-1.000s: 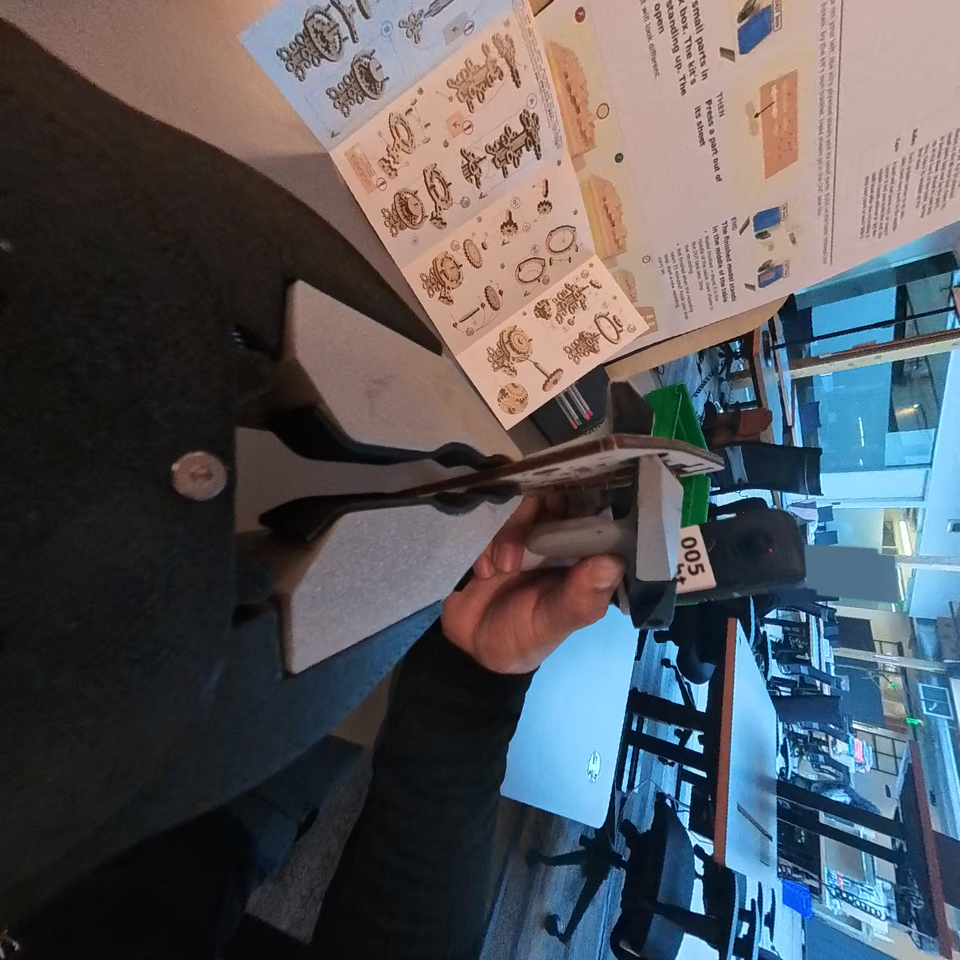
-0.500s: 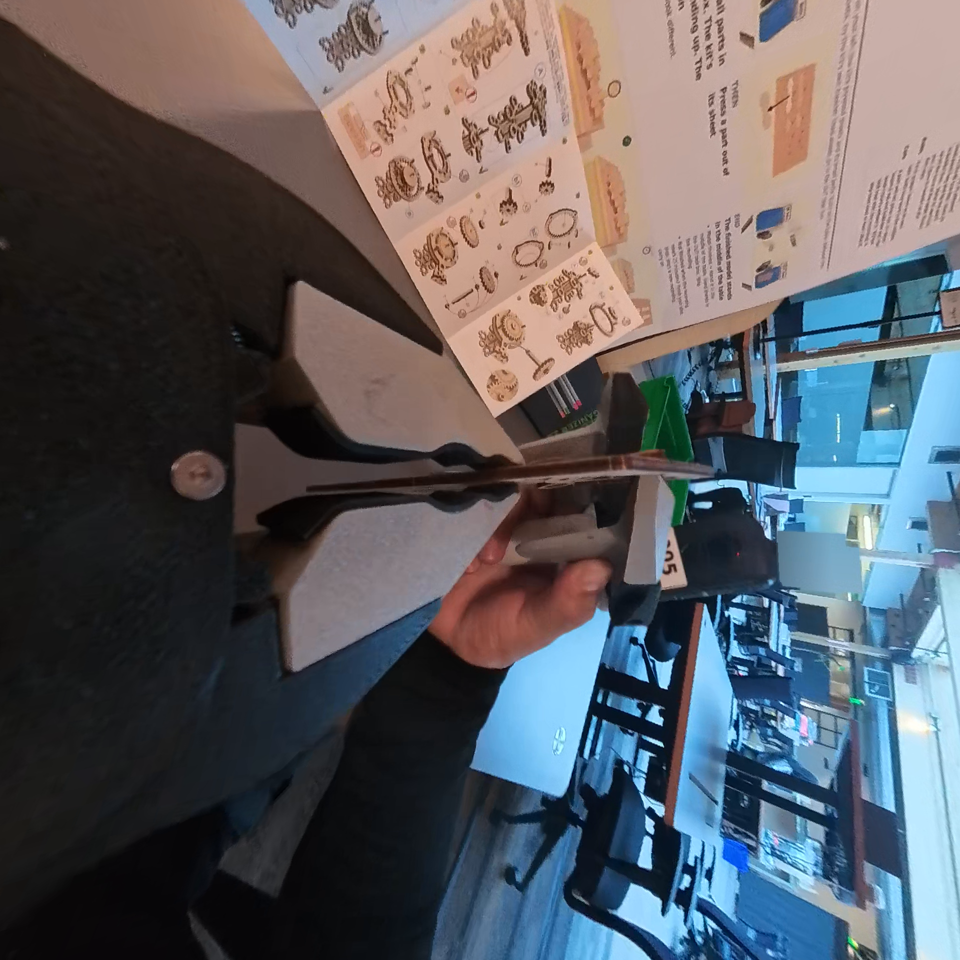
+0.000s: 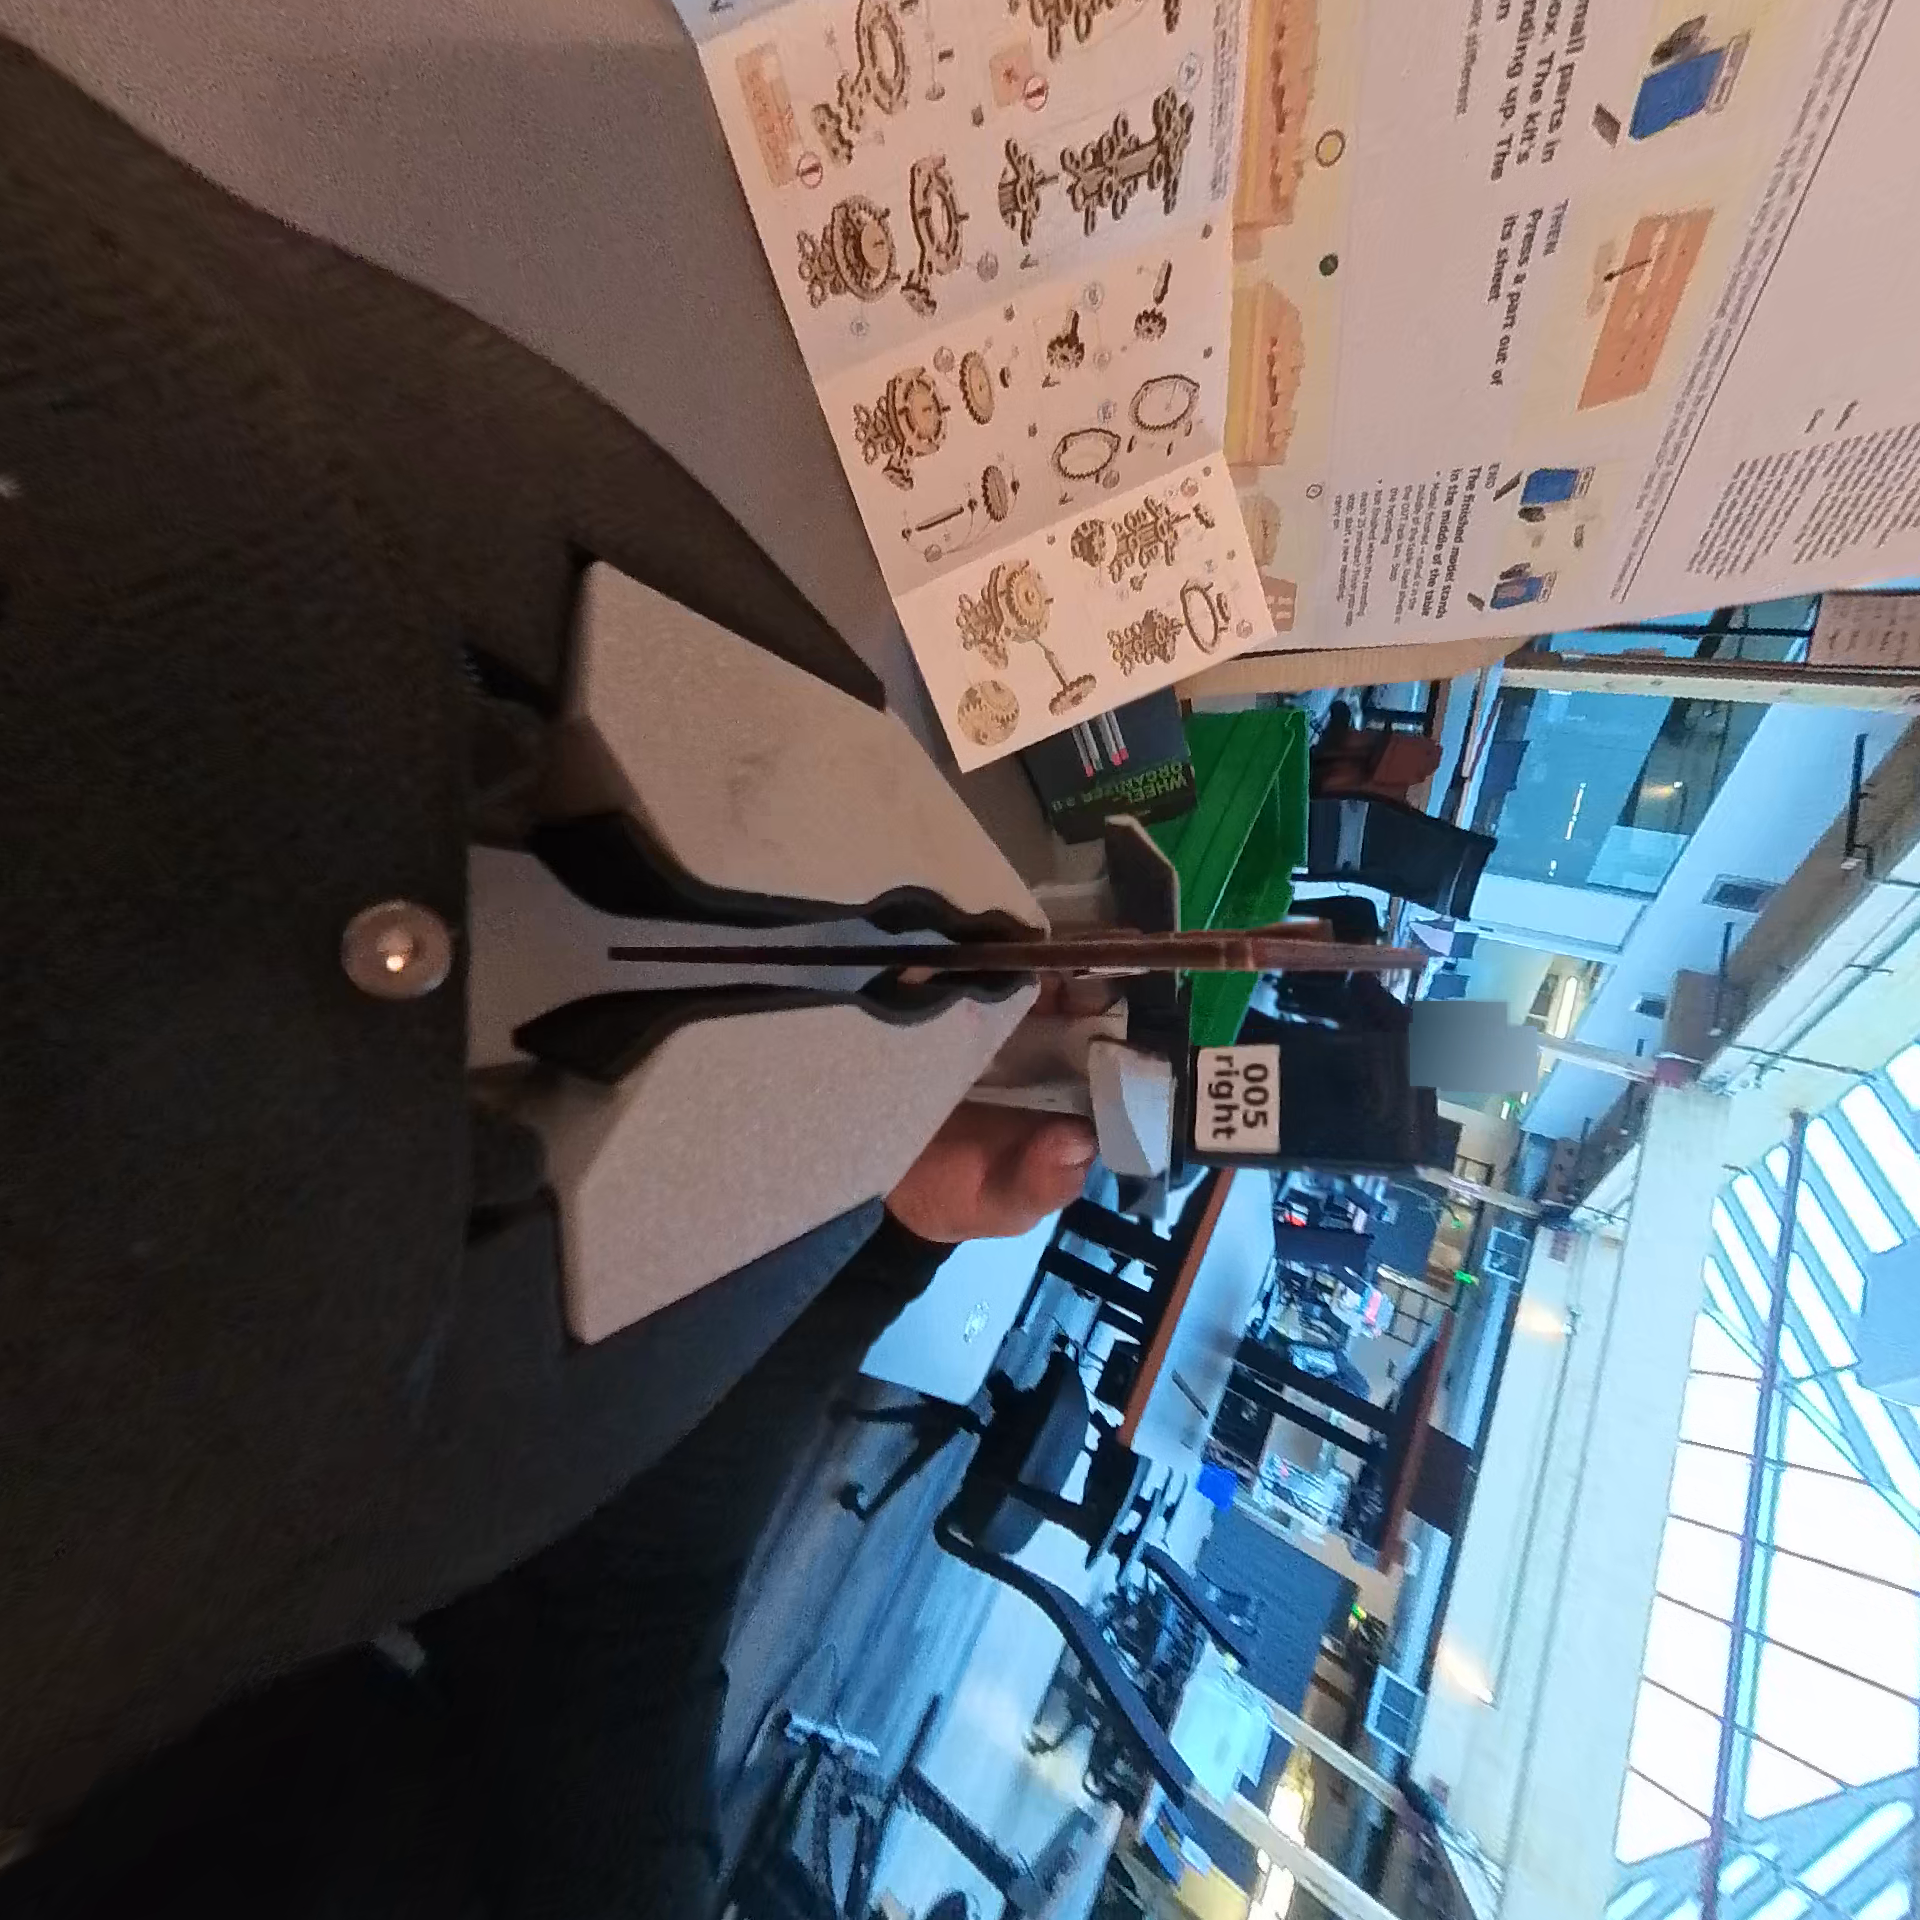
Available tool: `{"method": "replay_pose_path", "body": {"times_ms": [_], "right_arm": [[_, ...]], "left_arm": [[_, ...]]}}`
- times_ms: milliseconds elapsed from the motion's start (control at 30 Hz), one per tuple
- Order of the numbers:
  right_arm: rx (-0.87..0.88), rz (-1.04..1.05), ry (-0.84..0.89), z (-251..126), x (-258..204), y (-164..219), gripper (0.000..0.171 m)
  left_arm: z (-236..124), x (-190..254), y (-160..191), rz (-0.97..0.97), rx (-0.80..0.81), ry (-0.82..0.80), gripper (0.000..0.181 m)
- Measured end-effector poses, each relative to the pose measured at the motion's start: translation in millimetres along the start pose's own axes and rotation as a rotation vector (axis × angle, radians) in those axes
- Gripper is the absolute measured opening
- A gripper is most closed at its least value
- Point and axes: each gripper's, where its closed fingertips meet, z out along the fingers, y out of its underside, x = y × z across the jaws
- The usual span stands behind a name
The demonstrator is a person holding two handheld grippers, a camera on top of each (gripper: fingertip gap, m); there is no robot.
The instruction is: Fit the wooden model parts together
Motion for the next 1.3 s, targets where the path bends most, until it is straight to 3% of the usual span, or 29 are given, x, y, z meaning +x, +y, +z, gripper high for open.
{"method": "replay_pose_path", "body": {"times_ms": [733, 1300], "right_arm": [[-0.023, -0.034, 0.067, 5, 7, 6, 0.024], [0.005, 0.038, -0.054, 7, -2, 9, 0.012]], "left_arm": [[2, -3, 2, -0.064, 0.021, 0.018, 0.001], [0, -2, 5, -0.115, 0.023, 0.031, 0.001]]}}
